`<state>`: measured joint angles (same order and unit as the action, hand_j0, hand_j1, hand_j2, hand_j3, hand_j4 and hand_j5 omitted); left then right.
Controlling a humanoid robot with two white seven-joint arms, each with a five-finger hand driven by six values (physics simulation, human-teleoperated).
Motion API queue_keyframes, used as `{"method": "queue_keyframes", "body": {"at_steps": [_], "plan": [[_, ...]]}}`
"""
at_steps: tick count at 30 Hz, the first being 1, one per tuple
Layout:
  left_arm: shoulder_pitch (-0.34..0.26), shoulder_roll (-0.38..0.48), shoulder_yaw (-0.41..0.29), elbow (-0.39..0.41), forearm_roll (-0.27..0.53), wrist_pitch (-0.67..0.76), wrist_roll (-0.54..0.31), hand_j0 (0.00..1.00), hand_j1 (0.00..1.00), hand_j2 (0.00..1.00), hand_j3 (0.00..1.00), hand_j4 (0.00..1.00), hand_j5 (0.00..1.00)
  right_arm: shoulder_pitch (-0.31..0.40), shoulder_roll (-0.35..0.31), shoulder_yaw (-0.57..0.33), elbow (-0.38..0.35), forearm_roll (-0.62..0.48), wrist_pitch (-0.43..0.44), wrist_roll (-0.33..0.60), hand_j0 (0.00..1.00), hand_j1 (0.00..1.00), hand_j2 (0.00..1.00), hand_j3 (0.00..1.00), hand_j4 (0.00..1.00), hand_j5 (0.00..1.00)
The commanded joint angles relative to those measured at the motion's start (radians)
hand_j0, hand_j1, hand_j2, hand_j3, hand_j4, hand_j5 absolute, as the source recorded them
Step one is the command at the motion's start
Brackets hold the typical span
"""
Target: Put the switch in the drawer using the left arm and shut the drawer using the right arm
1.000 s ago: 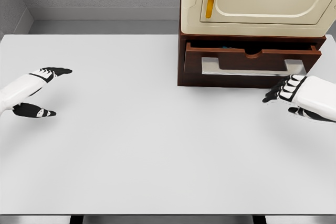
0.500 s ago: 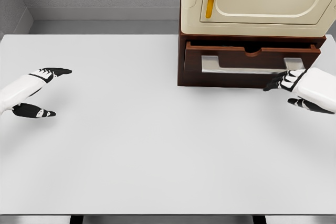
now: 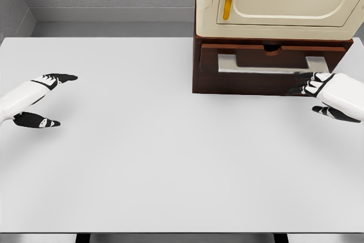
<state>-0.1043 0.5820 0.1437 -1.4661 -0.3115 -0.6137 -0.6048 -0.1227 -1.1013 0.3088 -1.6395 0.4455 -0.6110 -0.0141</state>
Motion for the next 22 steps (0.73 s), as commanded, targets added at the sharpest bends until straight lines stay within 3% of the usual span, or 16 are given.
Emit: {"method": "queue_keyframes", "body": {"at_steps": [1, 13, 18, 22], "plan": [[0.000, 0.001, 0.000, 0.000, 0.008, 0.003, 0.000, 1.00, 1.00, 1.00, 1.00, 1.00, 1.00, 0.000, 0.006, -0.004, 0.013, -0.008, 0.000, -0.001, 0.77, 0.77, 0.77, 0.77, 0.77, 0.77], [0.000, 0.001, 0.000, -0.005, 0.008, 0.003, 0.000, 1.00, 1.00, 1.00, 1.00, 1.00, 1.00, -0.028, 0.032, 0.001, 0.052, 0.005, 0.000, 0.008, 0.78, 0.78, 0.78, 0.78, 0.78, 0.78], [0.009, 0.001, 0.000, -0.005, 0.012, 0.003, 0.000, 1.00, 1.00, 1.00, 1.00, 1.00, 1.00, 0.051, -0.045, -0.011, 0.036, -0.010, 0.000, 0.003, 0.80, 0.80, 0.80, 0.80, 0.80, 0.80], [0.009, 0.001, 0.002, -0.008, 0.012, 0.003, 0.000, 1.00, 1.00, 1.00, 1.00, 1.00, 1.00, 0.069, -0.080, -0.011, 0.033, -0.022, 0.000, 0.000, 0.80, 0.80, 0.80, 0.80, 0.80, 0.80]]}}
